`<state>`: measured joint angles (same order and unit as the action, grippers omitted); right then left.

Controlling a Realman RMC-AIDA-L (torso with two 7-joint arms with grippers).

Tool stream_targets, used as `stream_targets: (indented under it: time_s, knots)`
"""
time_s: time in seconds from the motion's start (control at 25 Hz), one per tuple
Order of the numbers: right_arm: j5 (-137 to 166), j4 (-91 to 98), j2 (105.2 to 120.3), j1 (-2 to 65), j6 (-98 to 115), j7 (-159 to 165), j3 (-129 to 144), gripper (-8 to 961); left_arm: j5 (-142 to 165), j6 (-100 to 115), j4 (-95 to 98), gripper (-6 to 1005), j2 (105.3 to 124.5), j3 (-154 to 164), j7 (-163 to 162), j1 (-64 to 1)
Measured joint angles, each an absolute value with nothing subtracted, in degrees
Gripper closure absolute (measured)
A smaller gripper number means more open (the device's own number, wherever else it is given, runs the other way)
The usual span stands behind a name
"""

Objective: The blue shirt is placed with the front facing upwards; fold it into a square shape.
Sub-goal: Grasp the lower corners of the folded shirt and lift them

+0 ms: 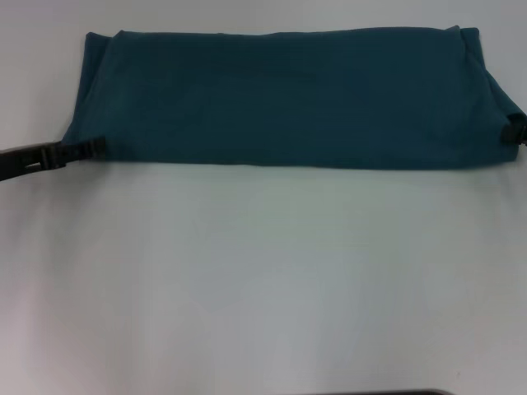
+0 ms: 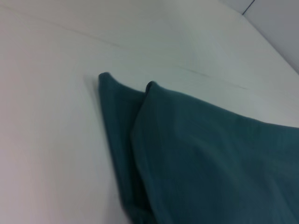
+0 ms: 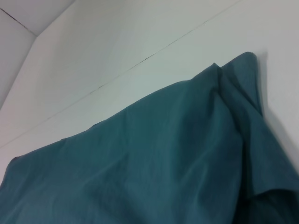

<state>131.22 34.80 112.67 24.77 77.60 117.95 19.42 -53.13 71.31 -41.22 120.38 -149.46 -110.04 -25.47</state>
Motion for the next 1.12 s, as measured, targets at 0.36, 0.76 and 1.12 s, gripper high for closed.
stream_targets:
  time_s: [0.36,0.76,1.12]
  knots:
    - [131.22,34.8,112.66,24.52,77.61,117.95,19.42,926,-53.08,69.71,-41.21,171,120.41,-148.08,-110.81,-26.12]
    - [131.22,34.8,112.66,24.51,77.75,117.95,19.42,923,-52.5,64.89,-41.17,352,120.42,-147.86,-113.9,-26.01]
    - [131.2,34.8,112.66,24.34,77.84,117.95,19.33,922,-51.68,65.12,-41.13,722,120.32,-147.11,-114.35,-26.16]
